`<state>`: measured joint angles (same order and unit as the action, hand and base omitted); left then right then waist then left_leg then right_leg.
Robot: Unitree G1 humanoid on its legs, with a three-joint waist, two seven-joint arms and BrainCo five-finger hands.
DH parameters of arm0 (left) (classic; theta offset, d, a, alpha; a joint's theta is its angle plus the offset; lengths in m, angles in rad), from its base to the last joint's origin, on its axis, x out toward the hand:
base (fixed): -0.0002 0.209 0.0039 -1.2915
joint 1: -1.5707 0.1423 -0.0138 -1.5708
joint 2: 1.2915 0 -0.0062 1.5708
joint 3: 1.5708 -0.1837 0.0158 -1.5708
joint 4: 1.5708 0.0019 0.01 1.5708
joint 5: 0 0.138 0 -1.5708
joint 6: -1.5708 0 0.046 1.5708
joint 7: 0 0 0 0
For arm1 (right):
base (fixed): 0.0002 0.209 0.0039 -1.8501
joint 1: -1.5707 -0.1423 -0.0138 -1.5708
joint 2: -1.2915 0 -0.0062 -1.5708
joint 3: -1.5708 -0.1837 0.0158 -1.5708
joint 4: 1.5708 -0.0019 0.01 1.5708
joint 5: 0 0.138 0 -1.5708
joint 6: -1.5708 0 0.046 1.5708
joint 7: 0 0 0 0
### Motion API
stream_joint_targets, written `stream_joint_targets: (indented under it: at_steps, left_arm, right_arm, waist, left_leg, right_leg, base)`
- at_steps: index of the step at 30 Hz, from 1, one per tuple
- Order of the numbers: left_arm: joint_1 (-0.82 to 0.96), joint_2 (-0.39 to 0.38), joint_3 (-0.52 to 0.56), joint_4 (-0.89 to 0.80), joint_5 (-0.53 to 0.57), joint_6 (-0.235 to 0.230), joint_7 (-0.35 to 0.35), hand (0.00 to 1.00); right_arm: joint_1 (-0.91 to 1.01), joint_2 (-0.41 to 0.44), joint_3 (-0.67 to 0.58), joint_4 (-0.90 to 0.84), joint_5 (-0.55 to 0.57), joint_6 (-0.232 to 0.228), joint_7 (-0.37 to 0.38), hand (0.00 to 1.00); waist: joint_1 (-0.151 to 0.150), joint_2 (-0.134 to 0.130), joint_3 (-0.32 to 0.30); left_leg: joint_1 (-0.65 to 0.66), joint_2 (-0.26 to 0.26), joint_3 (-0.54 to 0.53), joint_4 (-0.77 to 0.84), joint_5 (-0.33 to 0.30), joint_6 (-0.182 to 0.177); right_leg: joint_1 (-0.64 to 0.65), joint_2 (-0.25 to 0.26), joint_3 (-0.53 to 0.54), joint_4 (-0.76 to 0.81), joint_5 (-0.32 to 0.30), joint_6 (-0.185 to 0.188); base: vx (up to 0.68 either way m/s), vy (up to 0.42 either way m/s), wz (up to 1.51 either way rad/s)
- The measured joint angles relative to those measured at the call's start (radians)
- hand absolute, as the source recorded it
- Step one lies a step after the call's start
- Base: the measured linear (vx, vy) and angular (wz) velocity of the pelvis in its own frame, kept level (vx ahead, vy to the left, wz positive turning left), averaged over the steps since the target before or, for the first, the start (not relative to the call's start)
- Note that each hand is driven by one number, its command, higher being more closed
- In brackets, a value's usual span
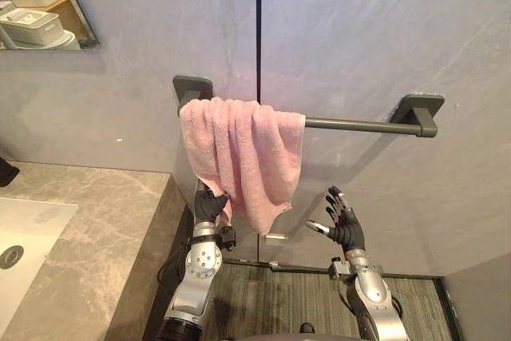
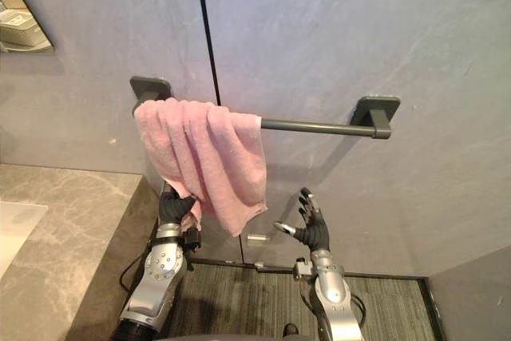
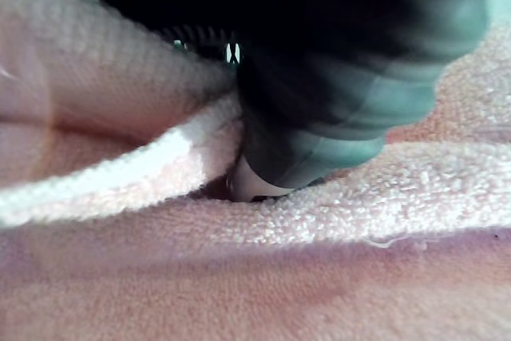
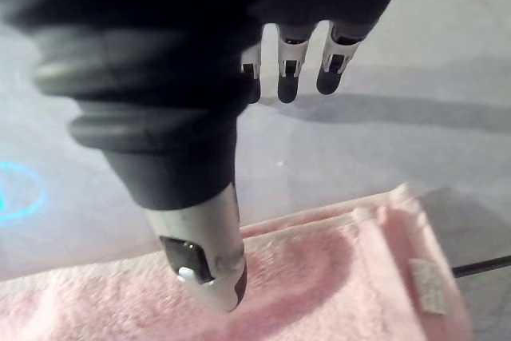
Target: Organize washtable
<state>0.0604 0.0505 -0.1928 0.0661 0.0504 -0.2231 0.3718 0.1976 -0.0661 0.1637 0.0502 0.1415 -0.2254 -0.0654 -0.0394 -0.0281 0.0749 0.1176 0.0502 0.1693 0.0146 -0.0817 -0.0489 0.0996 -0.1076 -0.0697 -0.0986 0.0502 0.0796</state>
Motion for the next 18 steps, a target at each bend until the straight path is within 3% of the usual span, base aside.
stream_joint_targets:
  at_steps: [18]
  left_arm:
    - [0.0,-0.003,-0.103,0.0,-0.022,-0.018,-0.001,1.0]
  right_arm:
    - [-0.118,-0.033,0.089,0.026,-0.03,0.002,-0.027,0.0]
  waist:
    - [0.002,0.001,0.001]
  left_leg:
    - [-0.016,0.0,-0.022,0.006,0.005,0.006]
  right_leg:
    - [-0.004,-0.002,-0.014,0.018,-0.006,0.004]
  base:
    - [-0.03,-0.019,0.03]
